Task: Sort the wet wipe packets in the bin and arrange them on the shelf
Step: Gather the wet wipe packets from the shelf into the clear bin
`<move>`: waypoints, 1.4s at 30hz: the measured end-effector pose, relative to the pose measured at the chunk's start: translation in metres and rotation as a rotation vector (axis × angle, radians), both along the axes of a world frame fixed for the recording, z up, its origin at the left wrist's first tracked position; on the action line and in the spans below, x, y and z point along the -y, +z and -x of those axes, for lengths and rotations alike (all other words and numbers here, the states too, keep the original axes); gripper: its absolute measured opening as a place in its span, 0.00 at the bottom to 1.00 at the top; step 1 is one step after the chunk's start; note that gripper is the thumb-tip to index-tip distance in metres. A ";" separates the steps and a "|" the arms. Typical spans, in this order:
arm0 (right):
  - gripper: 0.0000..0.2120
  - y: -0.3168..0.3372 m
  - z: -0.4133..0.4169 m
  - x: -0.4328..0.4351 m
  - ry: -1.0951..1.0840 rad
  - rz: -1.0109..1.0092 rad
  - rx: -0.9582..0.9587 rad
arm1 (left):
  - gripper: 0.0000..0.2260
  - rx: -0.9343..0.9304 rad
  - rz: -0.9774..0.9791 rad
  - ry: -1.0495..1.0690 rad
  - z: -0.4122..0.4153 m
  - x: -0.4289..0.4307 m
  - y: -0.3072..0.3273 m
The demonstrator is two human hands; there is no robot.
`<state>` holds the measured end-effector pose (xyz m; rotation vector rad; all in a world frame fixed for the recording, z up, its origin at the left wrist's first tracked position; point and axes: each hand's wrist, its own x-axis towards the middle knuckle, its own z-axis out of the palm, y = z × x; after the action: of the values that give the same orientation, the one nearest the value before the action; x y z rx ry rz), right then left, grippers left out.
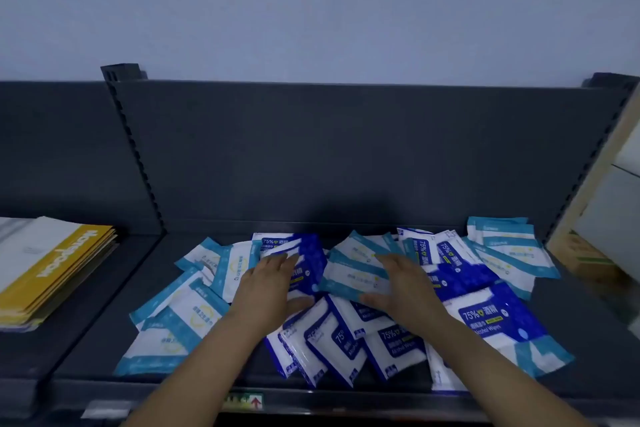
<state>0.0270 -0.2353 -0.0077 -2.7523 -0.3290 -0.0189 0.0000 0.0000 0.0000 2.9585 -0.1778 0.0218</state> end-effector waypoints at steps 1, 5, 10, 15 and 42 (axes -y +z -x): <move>0.40 -0.002 -0.005 -0.002 0.013 0.023 -0.001 | 0.38 -0.025 0.014 -0.005 -0.005 -0.004 0.000; 0.42 -0.005 -0.019 -0.009 -0.003 0.134 -0.022 | 0.37 -0.112 0.060 0.004 -0.024 -0.017 -0.001; 0.43 -0.013 -0.027 -0.011 -0.028 0.214 -0.089 | 0.36 -0.239 0.155 0.005 -0.045 -0.020 -0.015; 0.38 -0.016 -0.022 -0.012 -0.028 0.201 -0.043 | 0.36 -0.171 0.108 -0.002 -0.049 -0.019 -0.025; 0.12 0.013 0.020 0.088 -0.455 -0.151 -0.123 | 0.15 -0.124 0.656 0.050 -0.007 0.047 -0.020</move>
<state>0.0066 -0.3232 0.0053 -2.6024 0.3217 0.0077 0.0073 -0.0474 -0.0200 2.3006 -0.0607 -0.0805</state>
